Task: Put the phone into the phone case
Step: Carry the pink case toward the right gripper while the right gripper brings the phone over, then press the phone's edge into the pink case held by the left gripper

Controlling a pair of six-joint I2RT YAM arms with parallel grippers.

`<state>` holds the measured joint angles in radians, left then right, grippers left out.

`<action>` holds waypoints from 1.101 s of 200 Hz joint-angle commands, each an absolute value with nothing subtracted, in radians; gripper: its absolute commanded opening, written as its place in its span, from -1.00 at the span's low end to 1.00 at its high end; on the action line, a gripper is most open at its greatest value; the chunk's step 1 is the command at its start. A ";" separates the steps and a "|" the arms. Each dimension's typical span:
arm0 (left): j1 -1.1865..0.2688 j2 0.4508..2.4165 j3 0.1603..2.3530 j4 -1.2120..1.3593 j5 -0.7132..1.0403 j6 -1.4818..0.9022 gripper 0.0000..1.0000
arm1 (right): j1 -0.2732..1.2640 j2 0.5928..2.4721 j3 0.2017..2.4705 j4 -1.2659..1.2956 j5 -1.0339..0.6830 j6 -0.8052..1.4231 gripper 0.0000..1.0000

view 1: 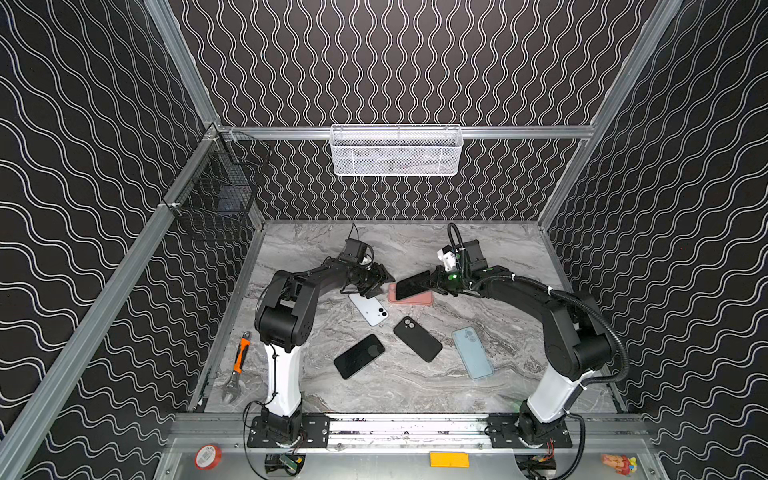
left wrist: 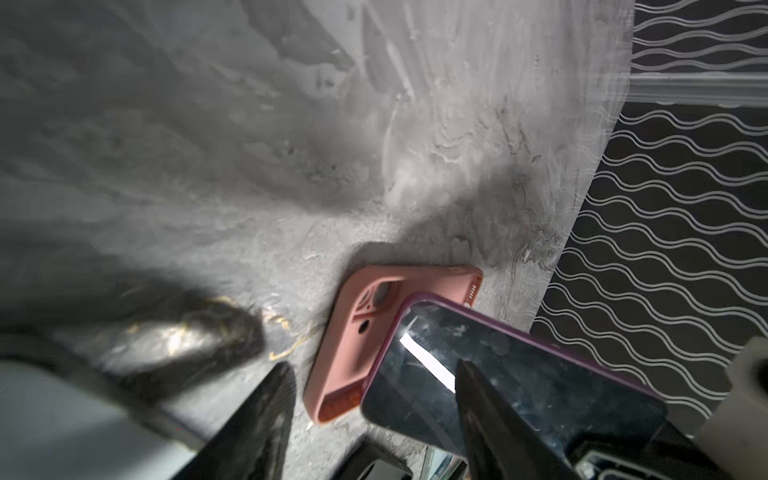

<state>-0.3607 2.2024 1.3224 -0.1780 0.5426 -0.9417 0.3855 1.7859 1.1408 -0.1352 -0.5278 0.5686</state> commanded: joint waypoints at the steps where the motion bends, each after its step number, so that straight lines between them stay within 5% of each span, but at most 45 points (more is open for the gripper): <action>1: -0.367 2.213 1.326 -0.127 0.557 -0.969 0.29 | 0.385 1.796 1.148 -0.073 -0.558 0.585 -1.00; 220: -0.440 2.199 1.269 -0.068 0.515 -1.036 0.25 | 0.368 1.800 1.045 -0.142 -0.447 0.597 -1.00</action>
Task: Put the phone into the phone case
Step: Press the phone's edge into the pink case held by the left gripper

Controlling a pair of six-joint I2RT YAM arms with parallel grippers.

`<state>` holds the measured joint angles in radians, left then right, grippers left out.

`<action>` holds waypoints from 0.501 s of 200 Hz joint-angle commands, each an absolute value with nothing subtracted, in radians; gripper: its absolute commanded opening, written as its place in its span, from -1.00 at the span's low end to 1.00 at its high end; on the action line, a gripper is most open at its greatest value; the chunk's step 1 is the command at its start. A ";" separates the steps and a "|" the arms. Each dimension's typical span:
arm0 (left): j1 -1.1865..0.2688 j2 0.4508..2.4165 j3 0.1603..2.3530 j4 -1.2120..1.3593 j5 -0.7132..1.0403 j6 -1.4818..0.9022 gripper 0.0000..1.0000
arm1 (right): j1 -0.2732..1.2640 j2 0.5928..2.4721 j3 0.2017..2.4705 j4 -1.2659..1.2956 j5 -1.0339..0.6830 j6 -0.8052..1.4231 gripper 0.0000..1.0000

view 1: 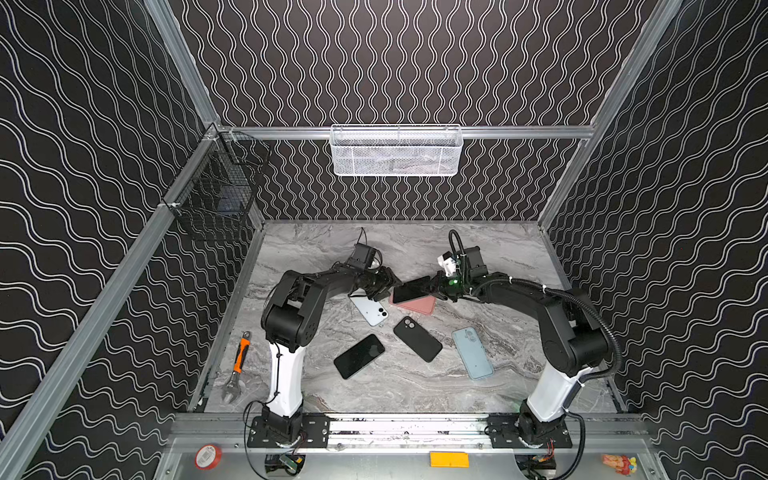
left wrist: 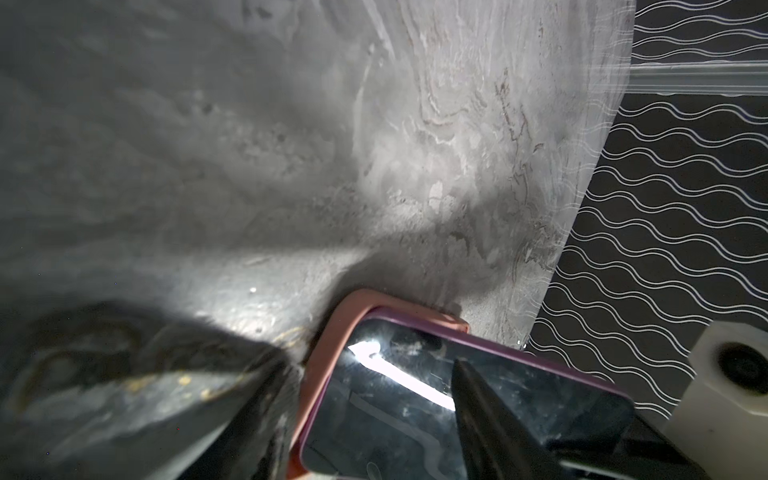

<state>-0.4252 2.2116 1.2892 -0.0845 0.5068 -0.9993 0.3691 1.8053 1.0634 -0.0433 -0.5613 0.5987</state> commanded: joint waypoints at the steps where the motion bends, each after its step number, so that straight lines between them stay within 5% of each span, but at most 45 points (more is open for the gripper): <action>1: -0.441 2.198 1.267 -0.067 0.514 -1.037 0.25 | 0.368 1.800 1.044 -0.141 -0.446 0.597 -1.00; 100: -0.500 2.181 1.227 0.012 0.504 -1.153 0.24 | 0.367 1.809 0.989 -0.147 -0.393 0.593 -0.93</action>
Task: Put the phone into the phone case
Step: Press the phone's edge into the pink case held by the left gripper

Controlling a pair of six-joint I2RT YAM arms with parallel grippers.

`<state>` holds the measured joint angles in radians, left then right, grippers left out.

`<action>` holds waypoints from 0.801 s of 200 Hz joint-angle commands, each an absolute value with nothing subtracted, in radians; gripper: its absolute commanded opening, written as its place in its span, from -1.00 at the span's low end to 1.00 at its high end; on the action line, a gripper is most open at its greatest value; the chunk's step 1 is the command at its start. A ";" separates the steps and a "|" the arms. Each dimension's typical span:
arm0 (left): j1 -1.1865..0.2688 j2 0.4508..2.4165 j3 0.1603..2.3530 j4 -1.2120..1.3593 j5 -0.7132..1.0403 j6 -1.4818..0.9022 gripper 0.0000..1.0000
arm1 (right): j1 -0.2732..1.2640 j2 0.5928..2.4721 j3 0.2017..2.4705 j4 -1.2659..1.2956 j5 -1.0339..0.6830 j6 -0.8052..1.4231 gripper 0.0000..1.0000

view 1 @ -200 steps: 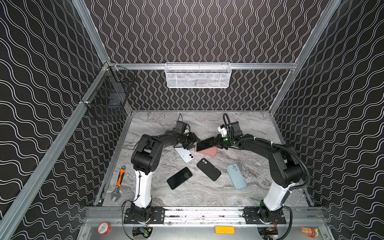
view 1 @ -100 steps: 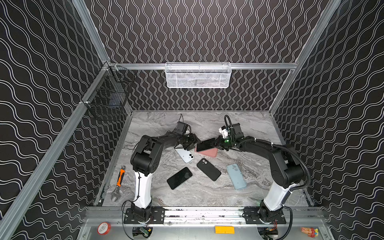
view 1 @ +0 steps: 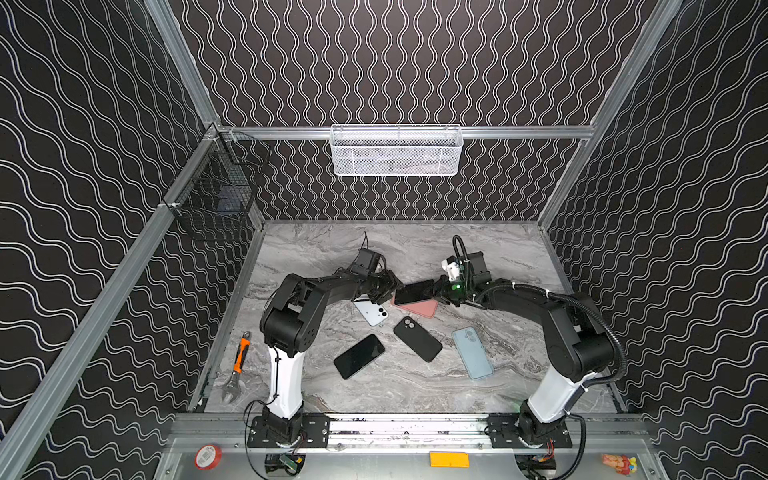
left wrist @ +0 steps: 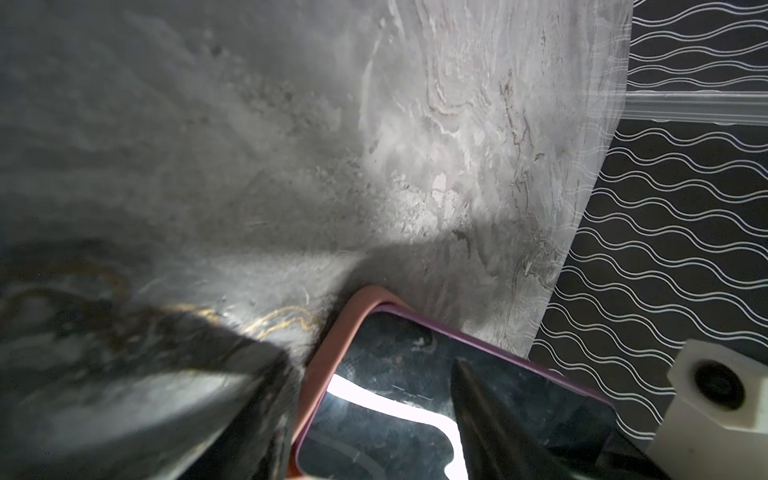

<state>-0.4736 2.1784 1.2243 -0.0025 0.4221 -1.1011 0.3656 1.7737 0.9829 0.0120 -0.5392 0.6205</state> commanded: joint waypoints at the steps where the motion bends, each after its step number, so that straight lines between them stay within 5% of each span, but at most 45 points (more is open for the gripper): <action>1: -0.500 2.181 1.227 0.012 0.503 -1.154 0.24 | 0.367 1.811 0.989 -0.149 -0.392 0.592 -0.93; 76: -0.515 2.169 1.219 0.034 0.505 -1.192 0.24 | 0.336 1.891 1.124 -0.203 -0.398 0.540 -0.96; 160: -0.519 2.185 1.228 0.061 0.512 -1.220 0.24 | 0.328 1.959 1.105 -0.215 -0.337 0.495 -0.72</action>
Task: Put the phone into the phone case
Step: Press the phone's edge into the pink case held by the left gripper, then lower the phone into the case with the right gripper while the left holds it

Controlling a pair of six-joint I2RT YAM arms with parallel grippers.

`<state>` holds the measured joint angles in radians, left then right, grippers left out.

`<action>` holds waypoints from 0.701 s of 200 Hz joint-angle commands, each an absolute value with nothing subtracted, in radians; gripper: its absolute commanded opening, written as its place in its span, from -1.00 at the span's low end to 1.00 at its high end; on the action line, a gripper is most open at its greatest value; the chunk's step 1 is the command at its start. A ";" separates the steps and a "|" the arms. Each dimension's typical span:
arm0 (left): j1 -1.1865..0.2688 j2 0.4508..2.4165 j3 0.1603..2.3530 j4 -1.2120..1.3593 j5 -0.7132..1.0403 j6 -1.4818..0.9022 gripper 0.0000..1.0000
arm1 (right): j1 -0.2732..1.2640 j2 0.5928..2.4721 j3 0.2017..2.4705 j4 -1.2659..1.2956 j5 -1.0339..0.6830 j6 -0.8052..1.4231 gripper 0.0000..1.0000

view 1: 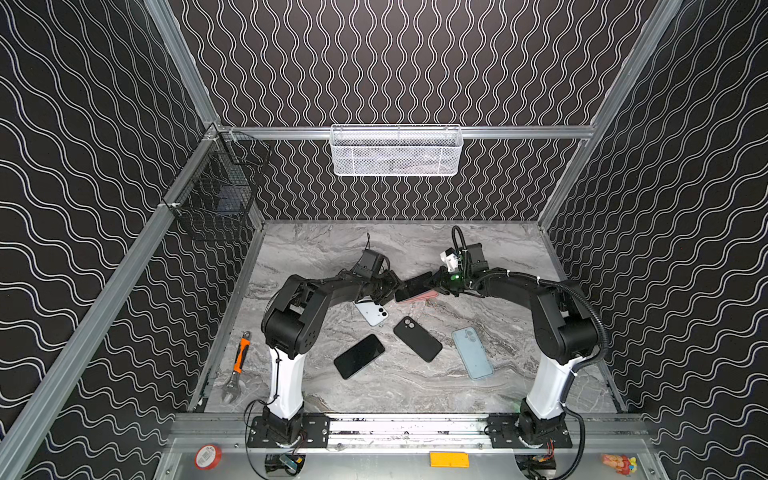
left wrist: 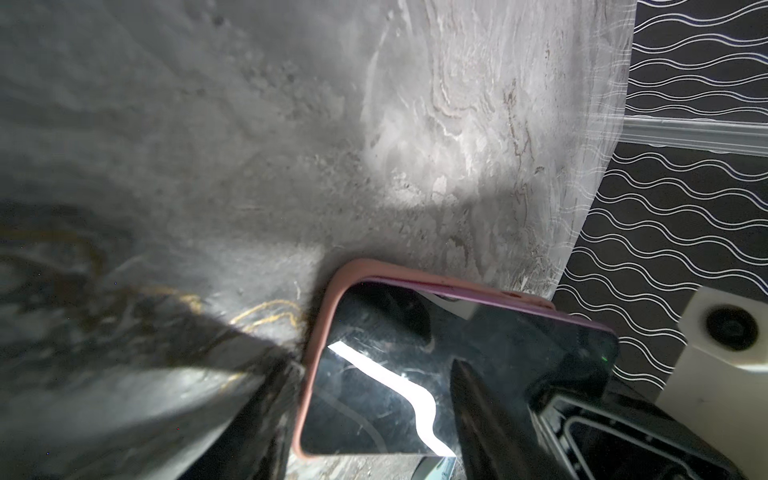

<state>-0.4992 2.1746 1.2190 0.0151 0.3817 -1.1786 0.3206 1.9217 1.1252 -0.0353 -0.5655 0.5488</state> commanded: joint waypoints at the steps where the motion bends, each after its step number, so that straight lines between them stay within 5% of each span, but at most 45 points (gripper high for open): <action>1: -0.519 2.185 1.228 0.061 0.512 -1.220 0.24 | 0.328 1.960 1.105 -0.215 -0.336 0.495 -0.71; 81: -0.520 2.191 1.229 0.061 0.507 -1.217 0.22 | 0.314 2.003 1.114 -0.218 -0.313 0.474 -0.50; 140: -0.517 2.175 1.220 0.062 0.476 -1.216 0.21 | 0.313 1.958 1.126 -0.253 -0.270 0.460 -0.04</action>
